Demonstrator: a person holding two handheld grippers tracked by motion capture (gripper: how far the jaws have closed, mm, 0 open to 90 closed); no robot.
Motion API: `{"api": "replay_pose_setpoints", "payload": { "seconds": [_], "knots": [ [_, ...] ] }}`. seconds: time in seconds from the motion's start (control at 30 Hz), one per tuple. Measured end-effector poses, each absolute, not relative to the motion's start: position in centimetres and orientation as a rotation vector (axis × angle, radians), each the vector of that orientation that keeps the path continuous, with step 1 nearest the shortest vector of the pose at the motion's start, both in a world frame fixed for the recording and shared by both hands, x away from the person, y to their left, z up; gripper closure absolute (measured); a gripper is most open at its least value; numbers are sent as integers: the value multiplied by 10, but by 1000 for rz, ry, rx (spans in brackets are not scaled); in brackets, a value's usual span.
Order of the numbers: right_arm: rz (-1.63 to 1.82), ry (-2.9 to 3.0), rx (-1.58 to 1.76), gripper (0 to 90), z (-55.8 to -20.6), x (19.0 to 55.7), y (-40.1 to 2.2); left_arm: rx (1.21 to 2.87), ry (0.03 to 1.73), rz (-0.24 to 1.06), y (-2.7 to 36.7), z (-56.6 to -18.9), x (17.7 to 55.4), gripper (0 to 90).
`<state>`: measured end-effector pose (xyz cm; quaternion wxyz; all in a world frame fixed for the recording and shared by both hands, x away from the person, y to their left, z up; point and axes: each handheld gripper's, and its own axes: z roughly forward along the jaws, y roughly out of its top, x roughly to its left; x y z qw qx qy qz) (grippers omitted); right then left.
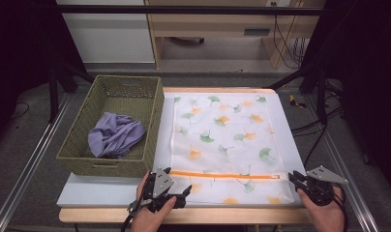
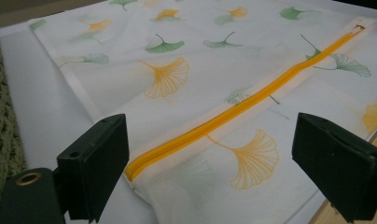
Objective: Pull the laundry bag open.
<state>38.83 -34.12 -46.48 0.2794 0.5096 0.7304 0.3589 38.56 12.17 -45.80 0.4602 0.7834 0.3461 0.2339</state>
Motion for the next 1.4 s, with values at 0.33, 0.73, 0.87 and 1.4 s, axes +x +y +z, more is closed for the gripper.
{"api": "replay_pose_setpoints", "payload": {
  "seconds": [0.33, 0.73, 0.87, 1.4],
  "knots": [
    [991, 2039, 1379, 618, -473, 394, -337, 1911, 873, 579, 126, -457, 388, 118],
    [960, 2082, 1392, 530, -479, 399, -334, 1891, 879, 582, 131, -453, 387, 124],
    [953, 2092, 1379, 542, -479, 398, -333, 1899, 882, 577, 131, -455, 388, 127],
    [930, 2144, 1256, 475, -469, 408, -339, 1904, 875, 577, 134, -454, 387, 130]
  ]
}}
